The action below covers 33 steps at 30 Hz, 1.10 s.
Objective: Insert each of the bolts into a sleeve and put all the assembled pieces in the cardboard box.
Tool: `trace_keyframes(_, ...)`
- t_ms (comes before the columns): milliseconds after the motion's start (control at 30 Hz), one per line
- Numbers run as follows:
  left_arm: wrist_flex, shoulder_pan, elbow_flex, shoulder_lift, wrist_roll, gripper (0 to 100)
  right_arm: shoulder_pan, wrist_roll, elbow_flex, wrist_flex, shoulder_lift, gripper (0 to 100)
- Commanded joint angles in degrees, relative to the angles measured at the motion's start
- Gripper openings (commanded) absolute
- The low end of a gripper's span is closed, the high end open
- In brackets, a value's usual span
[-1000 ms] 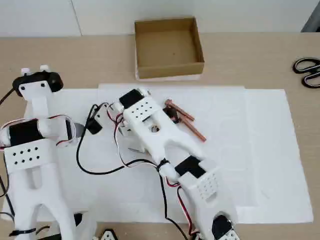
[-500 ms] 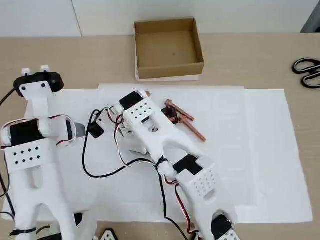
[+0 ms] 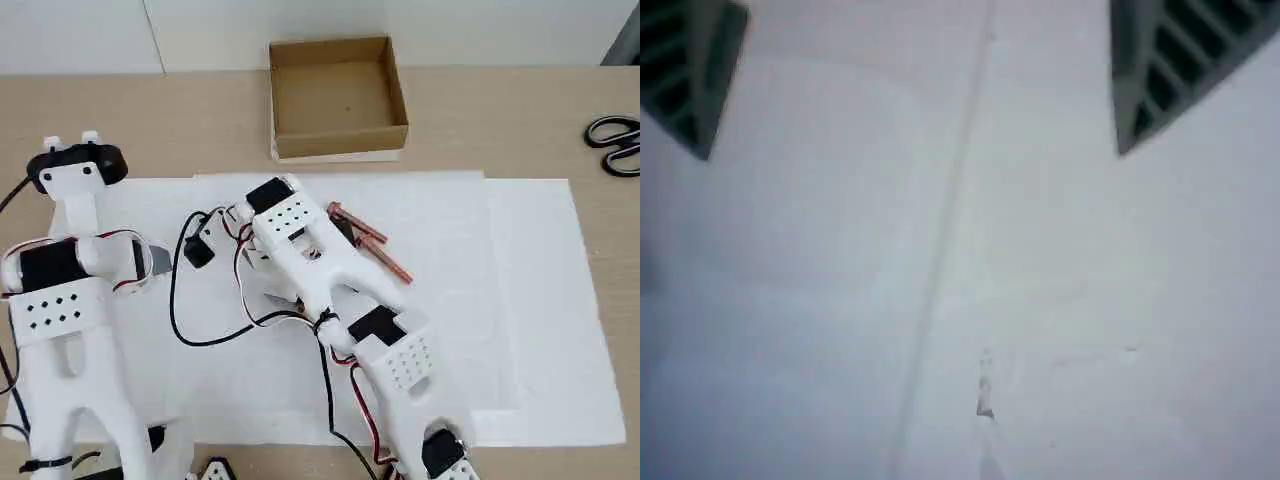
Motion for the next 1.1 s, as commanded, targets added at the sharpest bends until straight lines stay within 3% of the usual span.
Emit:
trace_keyframes(0,-0.97,-0.26,-0.31,-0.26,0.35,25,-0.31,-1.49,-4.13,2.42,0.04,0.4)
trace_keyframes(233,-1.14,-0.26,-0.31,-0.35,0.26,25,-0.22,-4.48,-8.79,2.86,-3.12,0.4)
trace_keyframes(600,-2.02,-0.09,-0.75,-0.09,-0.09,25,4.79,-10.81,-8.7,3.56,-24.13,0.4)
trace_keyframes(800,-2.9,1.67,-0.75,0.0,-2.73,25,14.2,-16.18,-7.56,3.65,-34.77,0.4)
trace_keyframes(1067,-2.11,14.42,-5.41,5.1,-2.55,25,29.76,-18.81,4.92,3.65,-48.75,0.4)
